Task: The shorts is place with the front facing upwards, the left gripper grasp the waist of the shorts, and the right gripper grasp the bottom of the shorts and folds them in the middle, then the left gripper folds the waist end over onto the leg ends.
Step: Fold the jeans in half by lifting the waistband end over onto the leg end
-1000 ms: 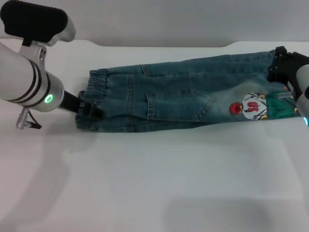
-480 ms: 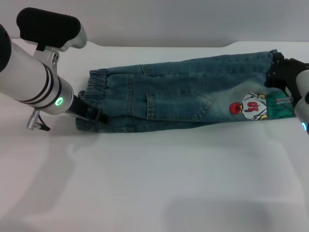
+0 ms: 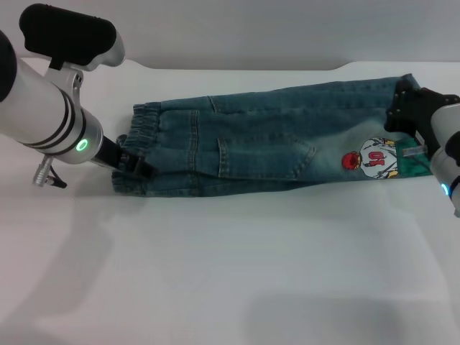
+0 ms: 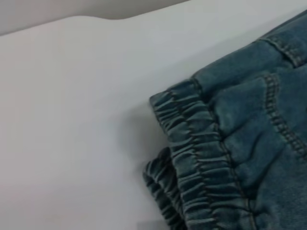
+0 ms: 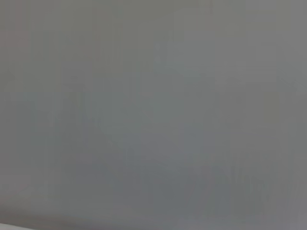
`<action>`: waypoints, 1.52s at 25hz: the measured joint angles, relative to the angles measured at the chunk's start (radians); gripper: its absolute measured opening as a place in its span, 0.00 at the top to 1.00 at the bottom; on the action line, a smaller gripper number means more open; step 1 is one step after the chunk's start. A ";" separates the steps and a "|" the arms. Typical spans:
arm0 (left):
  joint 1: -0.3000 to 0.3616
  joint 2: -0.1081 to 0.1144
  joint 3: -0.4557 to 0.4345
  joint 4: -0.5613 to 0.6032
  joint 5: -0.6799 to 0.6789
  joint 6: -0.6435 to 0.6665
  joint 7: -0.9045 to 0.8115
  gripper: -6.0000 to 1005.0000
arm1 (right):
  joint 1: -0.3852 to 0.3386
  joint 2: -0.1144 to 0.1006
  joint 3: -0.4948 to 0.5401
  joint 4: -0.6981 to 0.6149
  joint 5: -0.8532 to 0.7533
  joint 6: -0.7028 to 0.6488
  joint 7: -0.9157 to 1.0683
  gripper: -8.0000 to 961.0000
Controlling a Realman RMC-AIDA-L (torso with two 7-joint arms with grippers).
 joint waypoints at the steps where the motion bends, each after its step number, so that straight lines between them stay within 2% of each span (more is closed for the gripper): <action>1: -0.001 0.000 0.000 0.005 0.000 0.002 0.000 0.15 | 0.001 0.000 -0.001 0.000 0.000 0.000 0.000 0.99; 26: -0.020 -0.003 -0.002 0.058 -0.046 0.027 0.002 0.16 | 0.001 -0.002 -0.001 0.002 0.000 0.000 0.000 0.99; 35: -0.008 -0.002 -0.007 0.042 -0.048 0.023 0.013 0.16 | -0.004 -0.002 -0.001 0.015 0.000 0.000 0.000 0.99; 38: 0.012 -0.003 -0.004 0.020 -0.049 0.034 0.023 0.27 | -0.012 -0.003 -0.001 0.029 0.000 0.000 0.000 0.99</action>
